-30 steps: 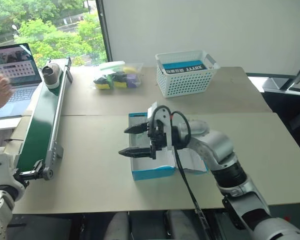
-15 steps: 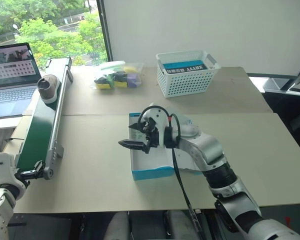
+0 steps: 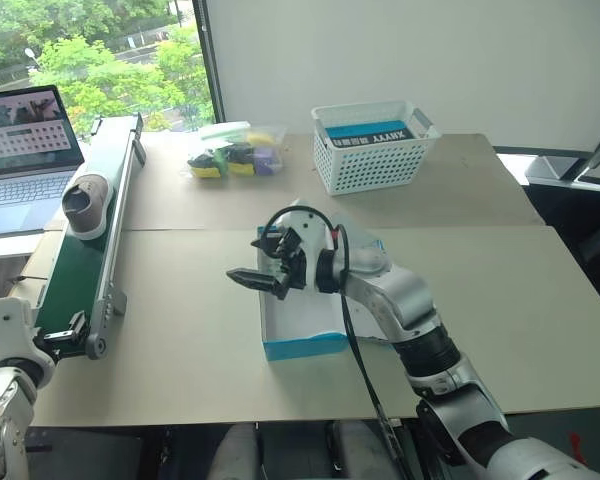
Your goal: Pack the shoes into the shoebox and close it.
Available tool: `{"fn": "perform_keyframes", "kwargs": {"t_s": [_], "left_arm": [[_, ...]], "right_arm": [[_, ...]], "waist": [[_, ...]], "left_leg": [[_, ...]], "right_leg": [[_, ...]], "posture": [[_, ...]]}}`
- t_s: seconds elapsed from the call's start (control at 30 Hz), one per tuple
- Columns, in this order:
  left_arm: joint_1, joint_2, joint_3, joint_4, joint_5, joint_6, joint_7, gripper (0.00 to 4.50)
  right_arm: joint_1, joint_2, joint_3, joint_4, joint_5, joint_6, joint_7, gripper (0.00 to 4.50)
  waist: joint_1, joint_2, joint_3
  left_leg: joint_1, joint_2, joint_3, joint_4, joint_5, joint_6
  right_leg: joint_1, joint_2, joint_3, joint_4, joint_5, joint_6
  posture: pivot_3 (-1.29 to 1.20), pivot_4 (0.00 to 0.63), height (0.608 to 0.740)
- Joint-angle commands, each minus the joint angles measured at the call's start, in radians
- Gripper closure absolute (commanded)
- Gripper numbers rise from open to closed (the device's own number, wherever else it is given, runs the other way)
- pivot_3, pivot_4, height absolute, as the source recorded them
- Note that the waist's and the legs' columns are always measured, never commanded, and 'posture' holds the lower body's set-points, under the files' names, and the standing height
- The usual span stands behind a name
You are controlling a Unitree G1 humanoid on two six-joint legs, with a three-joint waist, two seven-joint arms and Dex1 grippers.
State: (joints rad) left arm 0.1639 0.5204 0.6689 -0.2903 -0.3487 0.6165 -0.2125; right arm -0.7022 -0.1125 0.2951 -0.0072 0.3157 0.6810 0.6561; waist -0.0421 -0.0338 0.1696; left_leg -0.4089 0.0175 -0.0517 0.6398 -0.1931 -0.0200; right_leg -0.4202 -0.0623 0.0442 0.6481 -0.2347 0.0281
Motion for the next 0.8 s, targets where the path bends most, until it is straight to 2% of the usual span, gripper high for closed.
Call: {"fn": "perform_keyframes", "kwargs": {"t_s": [0.03,0.57,0.8], "left_arm": [[0.005,-0.012,0.022,-0.034,0.011,-0.058,0.008,0.04],[-0.010,-0.027,-0.017,-0.004,0.003,-0.062,0.000,0.04],[-0.062,-0.064,-0.011,0.029,-0.059,0.045,0.030,0.04]], "right_arm": [[-0.033,0.013,-0.029,-0.014,-0.001,-0.037,-0.008,0.00],[-0.042,0.022,-0.041,-0.018,0.011,-0.031,-0.012,0.00],[-0.052,0.030,-0.067,-0.029,0.021,-0.023,-0.019,0.00]], "waist": [[0.000,0.000,0.000],[-0.001,0.000,0.000],[-0.001,0.000,0.000]], "left_leg": [[0.000,0.000,0.000,0.000,0.000,0.000],[-0.001,0.000,0.000,0.000,0.000,0.000],[-0.001,0.000,0.000,0.000,0.000,0.000]], "right_leg": [[0.000,0.000,0.000,0.000,0.000,0.000],[0.000,0.000,0.000,0.000,0.000,0.000],[0.000,0.001,0.000,0.000,0.000,0.000]], "posture": [[0.00,0.150,0.728],[0.00,0.150,0.728],[0.00,0.150,0.728]]}}
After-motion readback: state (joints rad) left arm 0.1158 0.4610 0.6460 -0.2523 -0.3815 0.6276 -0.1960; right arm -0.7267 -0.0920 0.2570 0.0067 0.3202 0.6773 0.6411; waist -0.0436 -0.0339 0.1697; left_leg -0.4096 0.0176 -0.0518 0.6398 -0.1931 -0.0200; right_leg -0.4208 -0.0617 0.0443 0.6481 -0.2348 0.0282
